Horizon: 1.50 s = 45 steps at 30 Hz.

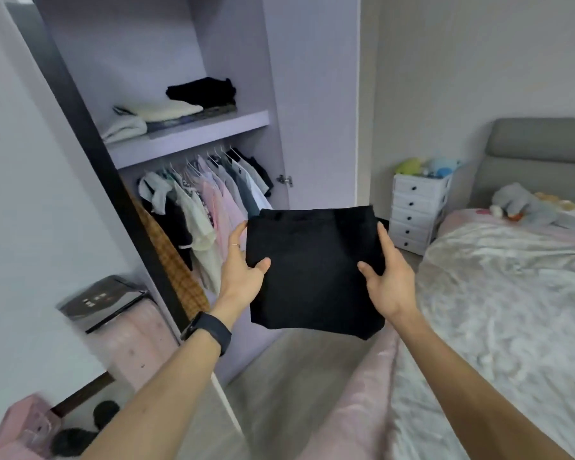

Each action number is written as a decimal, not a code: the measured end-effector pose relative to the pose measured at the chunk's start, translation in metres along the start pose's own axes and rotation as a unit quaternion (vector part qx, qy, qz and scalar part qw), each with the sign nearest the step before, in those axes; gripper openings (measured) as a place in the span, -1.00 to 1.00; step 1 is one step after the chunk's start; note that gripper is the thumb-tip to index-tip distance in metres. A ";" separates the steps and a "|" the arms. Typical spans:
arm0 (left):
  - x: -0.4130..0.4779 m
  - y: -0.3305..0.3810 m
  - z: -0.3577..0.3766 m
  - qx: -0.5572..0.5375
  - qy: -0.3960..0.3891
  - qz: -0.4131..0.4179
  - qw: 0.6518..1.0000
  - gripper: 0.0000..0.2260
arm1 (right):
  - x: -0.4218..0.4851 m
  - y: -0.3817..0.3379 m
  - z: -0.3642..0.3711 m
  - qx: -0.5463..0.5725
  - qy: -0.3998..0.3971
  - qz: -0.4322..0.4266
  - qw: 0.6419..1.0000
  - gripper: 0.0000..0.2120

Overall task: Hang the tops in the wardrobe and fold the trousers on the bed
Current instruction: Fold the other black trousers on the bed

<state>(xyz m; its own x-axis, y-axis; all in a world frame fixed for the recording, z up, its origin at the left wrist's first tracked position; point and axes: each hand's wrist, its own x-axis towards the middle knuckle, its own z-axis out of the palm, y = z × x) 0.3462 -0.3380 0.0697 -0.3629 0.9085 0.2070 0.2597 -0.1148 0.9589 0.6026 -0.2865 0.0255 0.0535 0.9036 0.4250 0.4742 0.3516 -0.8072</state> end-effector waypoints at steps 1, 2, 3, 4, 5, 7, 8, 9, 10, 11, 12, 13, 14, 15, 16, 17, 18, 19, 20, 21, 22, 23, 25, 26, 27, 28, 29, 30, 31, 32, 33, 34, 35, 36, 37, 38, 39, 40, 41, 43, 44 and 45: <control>0.012 0.001 -0.007 0.005 0.009 0.013 1.000 -0.25 | 0.009 -0.009 0.011 0.006 -0.001 -0.002 1.000 -0.19; 0.028 0.006 -0.016 0.007 0.018 0.029 0.999 -0.22 | 0.022 -0.019 0.023 0.006 0.006 -0.011 1.000 -0.20; 0.045 0.010 -0.027 0.026 0.037 0.048 0.998 -0.19 | 0.035 -0.030 0.038 0.010 0.009 -0.020 1.000 -0.20; 0.065 0.016 -0.037 0.047 0.047 0.064 0.996 -0.16 | 0.051 -0.040 0.053 0.007 0.019 -0.027 0.999 -0.20; 0.078 0.020 -0.044 0.069 0.057 0.083 0.992 -0.15 | 0.062 -0.048 0.061 0.010 0.019 -0.028 0.999 -0.20; 0.107 0.030 -0.058 0.082 0.071 0.104 0.989 -0.19 | 0.088 -0.065 0.077 0.007 0.020 -0.045 0.999 -0.21; 0.122 0.035 -0.065 0.079 0.077 0.111 0.988 -0.21 | 0.103 -0.074 0.086 0.002 0.027 -0.057 0.998 -0.21; 0.133 0.039 -0.069 0.077 0.084 0.111 0.987 -0.22 | 0.114 -0.082 0.090 -0.002 0.028 -0.061 0.998 -0.21; 0.144 0.043 -0.071 0.069 0.090 0.110 0.987 -0.23 | 0.125 -0.089 0.094 -0.009 0.032 -0.072 0.997 -0.21; 0.153 0.046 -0.074 0.057 0.093 0.111 0.988 -0.24 | 0.135 -0.096 0.098 -0.011 0.036 -0.082 0.996 -0.22; 0.165 0.048 -0.077 0.042 0.096 0.108 0.989 -0.24 | 0.146 -0.101 0.103 -0.013 0.041 -0.092 0.995 -0.22; 0.176 0.050 -0.079 0.028 0.098 0.108 0.989 -0.25 | 0.157 -0.108 0.106 -0.013 0.042 -0.096 0.994 -0.22; 0.185 0.053 -0.079 0.019 0.104 0.105 0.989 -0.25 | 0.168 -0.113 0.108 -0.018 0.045 -0.101 0.994 -0.23; 0.195 0.055 -0.079 0.014 0.114 0.109 0.987 -0.24 | 0.178 -0.118 0.110 -0.024 0.049 -0.105 0.993 -0.23; 0.203 0.057 -0.077 0.010 0.128 0.113 0.985 -0.24 | 0.188 -0.122 0.113 -0.030 0.055 -0.110 0.992 -0.24; 0.215 0.059 -0.076 0.008 0.144 0.120 0.982 -0.24 | 0.200 -0.127 0.118 -0.035 0.062 -0.115 0.991 -0.24; 0.223 0.061 -0.073 0.013 0.156 0.119 0.980 -0.23 | 0.209 -0.130 0.122 -0.040 0.068 -0.120 0.990 -0.24; 0.233 0.062 -0.072 0.021 0.168 0.121 0.978 -0.23 | 0.220 -0.134 0.127 -0.044 0.075 -0.127 0.988 -0.24; 0.243 0.062 -0.071 0.029 0.177 0.120 0.977 -0.23 | 0.232 -0.137 0.133 -0.046 0.080 -0.134 0.987 -0.24; 0.254 0.062 -0.071 0.028 0.185 0.120 0.975 -0.23 | 0.243 -0.140 0.140 -0.051 0.083 -0.138 0.986 -0.24; 0.269 0.063 -0.073 0.019 0.194 0.121 0.973 -0.23 | 0.257 -0.143 0.149 -0.052 0.083 -0.145 0.985 -0.24; 0.279 0.063 -0.074 0.013 0.202 0.122 0.972 -0.23 | 0.268 -0.145 0.156 -0.049 0.082 -0.147 0.984 -0.25; 0.310 0.063 -0.076 0.017 0.223 0.120 0.967 -0.22 | 0.296 -0.147 0.176 -0.037 0.077 -0.159 0.984 -0.24; 0.327 0.061 -0.077 0.022 0.232 0.113 0.966 -0.22 | 0.312 -0.146 0.187 -0.033 0.076 -0.167 0.982 -0.24; 0.341 0.059 -0.079 0.028 0.238 0.106 0.965 -0.22 | 0.324 -0.145 0.195 -0.030 0.076 -0.174 0.981 -0.24; 0.361 0.056 -0.080 0.029 0.242 0.106 0.964 -0.22 | 0.342 -0.144 0.205 -0.031 0.075 -0.181 0.980 -0.24; 0.381 0.052 -0.081 0.026 0.244 0.111 0.963 -0.22 | 0.361 -0.141 0.216 -0.029 0.073 -0.185 0.980 -0.24; 0.402 0.048 -0.082 0.022 0.245 0.121 0.962 -0.23 | 0.381 -0.138 0.228 -0.027 0.072 -0.190 0.979 -0.24; 0.428 0.044 -0.084 0.020 0.247 0.131 0.960 -0.23 | 0.406 -0.137 0.243 -0.017 0.068 -0.196 0.978 -0.24; 0.447 0.044 -0.085 0.018 0.250 0.135 0.958 -0.23 | 0.425 -0.134 0.254 -0.001 0.063 -0.199 0.978 -0.23; 0.478 0.045 -0.087 0.017 0.257 0.149 0.955 -0.23 | 0.457 -0.134 0.272 0.018 0.058 -0.207 0.976 -0.23; 0.497 0.046 -0.088 0.015 0.252 0.160 0.954 -0.22 | 0.476 -0.132 0.283 0.031 0.058 -0.209 0.976 -0.24; 0.517 0.049 -0.092 0.011 0.241 0.174 0.955 -0.22 | 0.495 -0.131 0.294 0.039 0.063 -0.219 0.973 -0.25; 0.536 0.050 -0.095 0.009 0.232 0.181 0.956 -0.21 | 0.516 -0.130 0.304 0.049 0.062 -0.227 0.971 -0.26; 0.554 0.051 -0.096 0.011 0.224 0.189 0.956 -0.21 | 0.537 -0.128 0.314 0.058 0.060 -0.232 0.969 -0.27; 0.580 0.055 -0.097 0.019 0.224 0.198 0.954 -0.22 | 0.565 -0.128 0.325 0.071 0.055 -0.234 0.968 -0.27; 0.597 0.058 -0.100 0.030 0.227 0.202 0.952 -0.22 | 0.584 -0.129 0.333 0.078 0.046 -0.238 0.967 -0.28; 0.612 0.062 -0.105 0.044 0.233 0.206 0.949 -0.22 | 0.603 -0.133 0.340 0.084 0.041 -0.243 0.965 -0.28; 0.624 0.067 -0.107 0.054 0.239 0.207 0.947 -0.23 | 0.618 -0.138 0.344 0.088 0.037 -0.246 0.965 -0.29; 0.654 0.080 -0.114 0.069 0.249 0.208 0.943 -0.25 | 0.653 -0.150 0.353 0.095 0.029 -0.263 0.960 -0.29; 0.663 0.089 -0.118 0.076 0.244 0.210 0.944 -0.26 | 0.666 -0.158 0.354 0.097 0.026 -0.273 0.957 -0.29; 0.676 0.099 -0.122 0.085 0.247 0.213 0.941 -0.26 | 0.681 -0.168 0.357 0.103 0.020 -0.280 0.954 -0.28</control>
<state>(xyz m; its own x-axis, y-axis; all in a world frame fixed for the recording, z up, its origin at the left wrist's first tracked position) 0.0170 0.2159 0.3282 -0.5539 0.4918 0.6718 0.6004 -0.3230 0.7316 0.2456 0.3571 0.3046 -0.1219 0.5512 0.8254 0.2551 0.8211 -0.5107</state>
